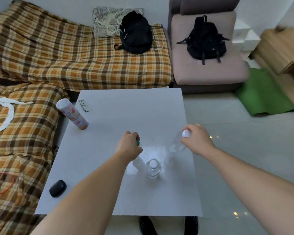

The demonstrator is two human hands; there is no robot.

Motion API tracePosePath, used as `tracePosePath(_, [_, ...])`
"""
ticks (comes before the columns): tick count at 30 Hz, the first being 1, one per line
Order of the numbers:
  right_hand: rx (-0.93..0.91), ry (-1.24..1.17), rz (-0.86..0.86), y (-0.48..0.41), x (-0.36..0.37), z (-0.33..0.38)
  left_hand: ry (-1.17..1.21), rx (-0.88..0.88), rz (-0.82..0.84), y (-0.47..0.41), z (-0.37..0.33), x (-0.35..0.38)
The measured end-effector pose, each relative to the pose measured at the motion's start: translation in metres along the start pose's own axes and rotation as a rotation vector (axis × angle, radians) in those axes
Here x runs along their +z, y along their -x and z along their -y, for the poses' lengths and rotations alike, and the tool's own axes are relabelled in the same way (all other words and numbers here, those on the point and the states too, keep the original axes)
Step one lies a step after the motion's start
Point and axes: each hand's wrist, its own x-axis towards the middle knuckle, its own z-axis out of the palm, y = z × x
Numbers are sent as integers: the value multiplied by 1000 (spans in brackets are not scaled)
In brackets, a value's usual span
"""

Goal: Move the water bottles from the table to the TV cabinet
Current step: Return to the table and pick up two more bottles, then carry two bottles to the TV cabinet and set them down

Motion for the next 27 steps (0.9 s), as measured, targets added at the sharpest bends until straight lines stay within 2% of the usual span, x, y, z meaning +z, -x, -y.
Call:
tracePosePath(6, [52, -34, -131, 20, -37, -18, -7, 142, -16, -4, -29, 0])
tracePosePath(15, [114, -82, -267, 56, -111, -61, -19, 397, -41, 25, -125, -11])
tracePosePath(22, [145, -133, -356, 107, -176, -118, -70, 508, -31, 69, -214, 21])
tracePosePath(27, [202, -148, -408, 158, -226, -177, -144, 593, 46, 111, -282, 66])
